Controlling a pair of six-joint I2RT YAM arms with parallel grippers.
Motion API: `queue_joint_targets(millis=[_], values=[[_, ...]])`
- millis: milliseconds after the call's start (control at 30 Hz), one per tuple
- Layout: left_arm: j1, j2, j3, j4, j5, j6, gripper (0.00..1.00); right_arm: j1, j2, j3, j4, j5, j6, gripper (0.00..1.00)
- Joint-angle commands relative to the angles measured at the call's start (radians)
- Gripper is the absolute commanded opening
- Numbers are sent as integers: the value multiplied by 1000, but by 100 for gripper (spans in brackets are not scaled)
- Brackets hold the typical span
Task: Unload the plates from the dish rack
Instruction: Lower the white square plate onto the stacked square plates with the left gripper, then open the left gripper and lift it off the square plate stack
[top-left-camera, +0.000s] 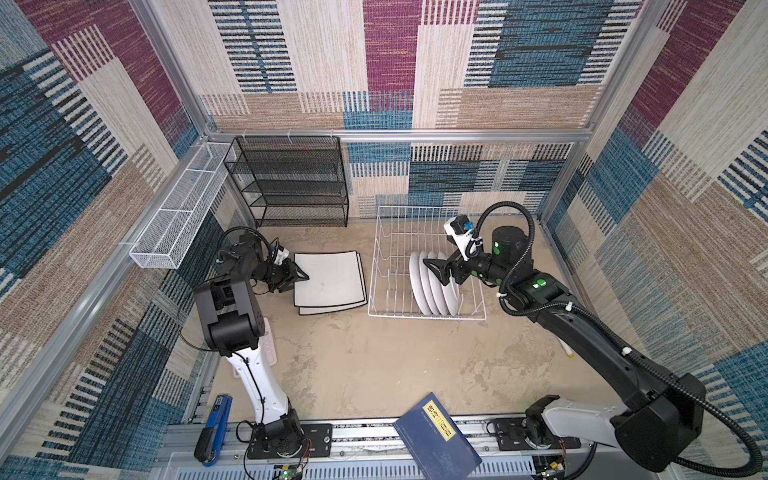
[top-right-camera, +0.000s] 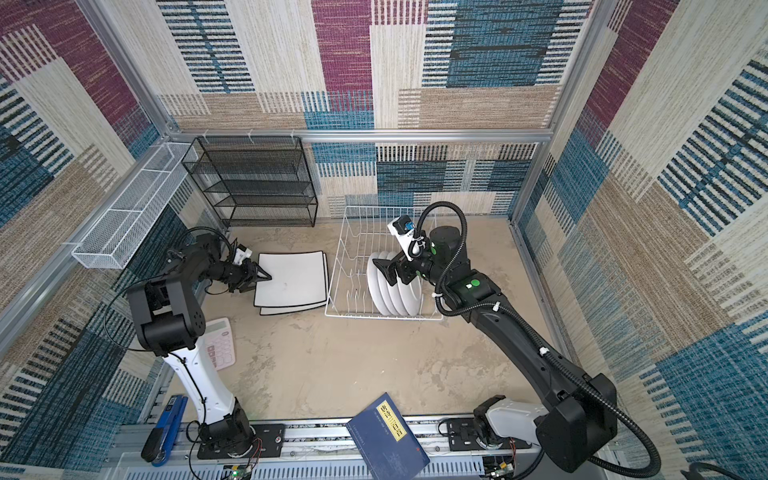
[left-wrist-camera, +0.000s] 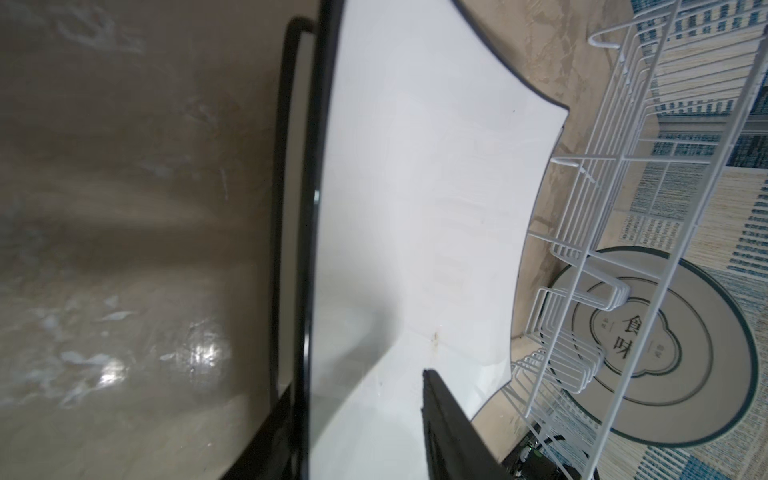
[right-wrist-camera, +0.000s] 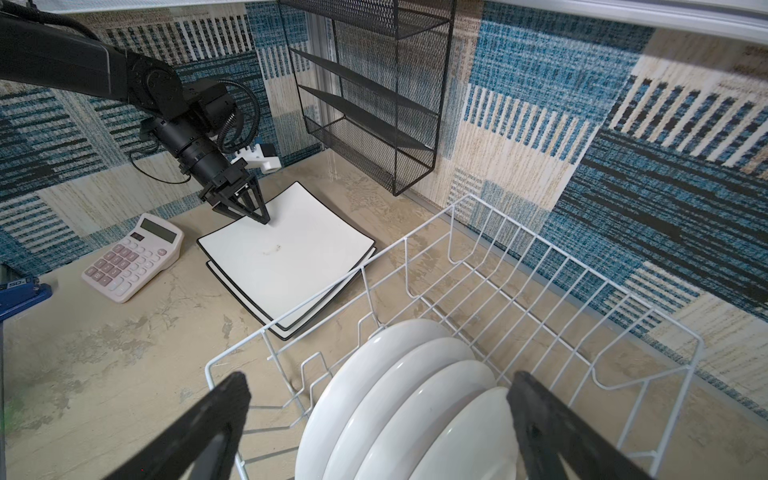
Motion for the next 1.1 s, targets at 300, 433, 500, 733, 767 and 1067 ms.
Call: queue_joint_targets(millis=[300, 433, 500, 733, 767, 1067], values=[[0, -26, 9, -21, -67, 9, 50, 0, 5, 2, 16, -2, 9, 99], [0, -61, 6, -21, -106, 2, 56, 0, 0, 0, 13, 8, 8, 99], [-2, -85, 6, -21, -104, -5, 59, 1, -4, 0, 14, 16, 10, 99], [-16, -227, -9, -15, -84, -30, 65, 0, -16, -22, 54, 112, 41, 99], [-19, -251, -15, -13, -84, -37, 66, 1, -19, -24, 60, 127, 42, 99], [-112, -547, -55, 17, -94, -64, 80, 1, -75, -70, 126, 232, 46, 99]])
